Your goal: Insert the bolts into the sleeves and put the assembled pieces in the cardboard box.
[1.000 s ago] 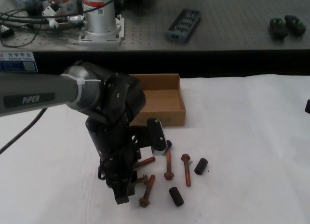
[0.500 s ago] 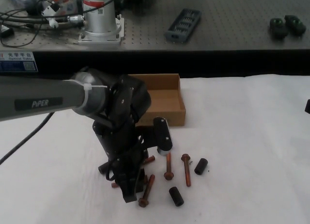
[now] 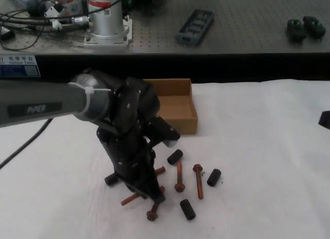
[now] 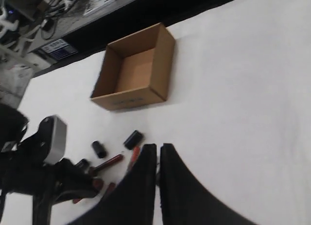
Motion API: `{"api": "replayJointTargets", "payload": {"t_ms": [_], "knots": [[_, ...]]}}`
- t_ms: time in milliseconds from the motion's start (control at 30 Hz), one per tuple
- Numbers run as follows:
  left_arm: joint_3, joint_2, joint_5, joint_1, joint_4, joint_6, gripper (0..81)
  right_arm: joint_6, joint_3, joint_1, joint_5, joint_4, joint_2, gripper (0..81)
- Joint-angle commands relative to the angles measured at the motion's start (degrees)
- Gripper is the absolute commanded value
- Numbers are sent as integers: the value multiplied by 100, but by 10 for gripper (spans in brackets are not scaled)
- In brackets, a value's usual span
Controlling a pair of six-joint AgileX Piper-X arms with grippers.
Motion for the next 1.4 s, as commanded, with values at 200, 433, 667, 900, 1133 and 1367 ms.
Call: {"api": "replayJointTargets", "payload": {"t_ms": [200,433,667,900,1133,1367], "knots": [[-16,-1649,70,306,-67,-1328,6,-604,-852,728,185,1224,83,39],[-16,-2853,292,577,-1,-1556,6,-822,-1830,1701,683,2106,500,39],[237,-3582,792,742,137,-1556,6,-1338,-2935,2752,2330,3416,1385,39],[1834,-4535,1216,1114,-503,-1695,6,-1345,-3236,3620,3021,3796,2574,39],[3075,-5802,1795,1558,-1519,-2356,6,-1088,-3236,4021,3125,3796,3699,34],[3549,-6692,2068,1739,-1580,-2580,6,-1088,-3254,4414,3097,3570,4459,34]]}}
